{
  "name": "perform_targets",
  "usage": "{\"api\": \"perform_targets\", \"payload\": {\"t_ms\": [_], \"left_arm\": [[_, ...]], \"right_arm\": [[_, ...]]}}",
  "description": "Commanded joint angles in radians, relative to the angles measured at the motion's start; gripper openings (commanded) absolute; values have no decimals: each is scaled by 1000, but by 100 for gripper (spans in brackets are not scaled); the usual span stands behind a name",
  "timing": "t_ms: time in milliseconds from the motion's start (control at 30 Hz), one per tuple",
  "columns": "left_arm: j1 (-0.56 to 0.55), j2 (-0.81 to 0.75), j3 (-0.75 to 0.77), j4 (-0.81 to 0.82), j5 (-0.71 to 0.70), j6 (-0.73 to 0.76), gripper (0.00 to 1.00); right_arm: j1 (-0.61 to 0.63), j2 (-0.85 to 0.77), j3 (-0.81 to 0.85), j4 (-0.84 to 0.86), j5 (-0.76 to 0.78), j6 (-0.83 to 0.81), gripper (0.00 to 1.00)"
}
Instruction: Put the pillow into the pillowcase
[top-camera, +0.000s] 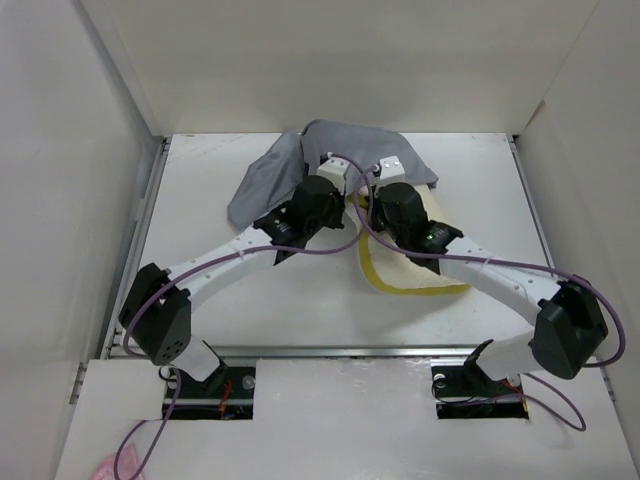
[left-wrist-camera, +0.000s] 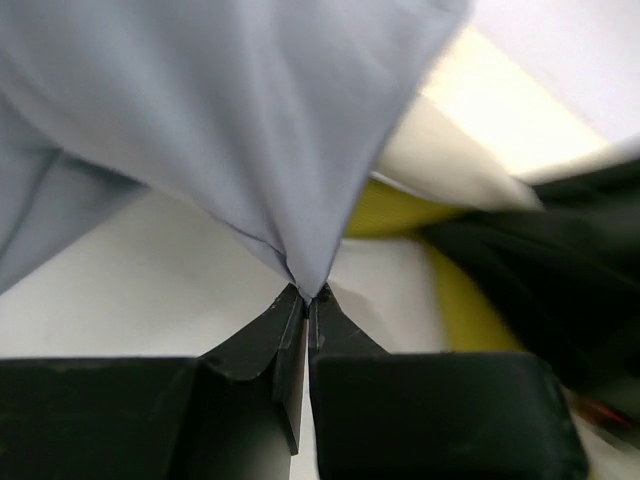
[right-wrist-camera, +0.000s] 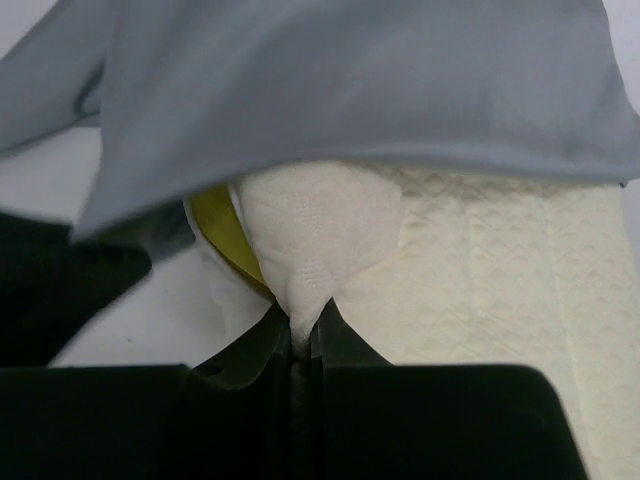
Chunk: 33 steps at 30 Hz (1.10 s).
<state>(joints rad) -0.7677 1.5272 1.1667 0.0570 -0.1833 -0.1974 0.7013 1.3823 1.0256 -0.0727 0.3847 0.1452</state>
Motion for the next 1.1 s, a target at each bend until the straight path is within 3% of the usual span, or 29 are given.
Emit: {"api": "perform_targets", "payload": {"t_ms": [0,200,333,367,533,667,733,800,833,900,933,967,1067], "left_arm": [[-56,-79,-19,15,129,38,0],[-149,-117,-28,-75,306,-10,0],[-200,-209,-120,-100,315,-97,0],[-200,-231,-172,-100,373,-118,0],[-216,-332,-280,-100,351,-194,0],[-216,-328,-300,-65,312,-203,0],[-216,-314,-291,-54,280,-224,0],[-206,-293,-266,-121,237,-250,42],[-206,-292,-234,-152,208,-251,54],[-206,-314,-210,-210,121,-269,82],[-206,-331,-199,-251,98,-269,97],[-206,-349,-199,-266,64,-269,100],[-194,-427,-199,-286,7,-290,100]], "right_arm": [[-10,38,80,253,-41,54,0],[-10,138,117,461,90,145,0],[-22,170,160,511,209,155,0],[-38,170,160,530,209,156,0],[-60,205,125,556,106,200,0],[-10,245,19,660,-70,180,0],[0,264,-5,671,-121,156,8],[9,264,-25,639,-161,156,19],[9,245,-25,592,-171,156,36],[9,161,-39,529,-171,111,59],[9,124,-48,504,-171,90,95],[9,59,-48,434,-171,67,100],[-49,5,-3,248,-155,33,100]]}}
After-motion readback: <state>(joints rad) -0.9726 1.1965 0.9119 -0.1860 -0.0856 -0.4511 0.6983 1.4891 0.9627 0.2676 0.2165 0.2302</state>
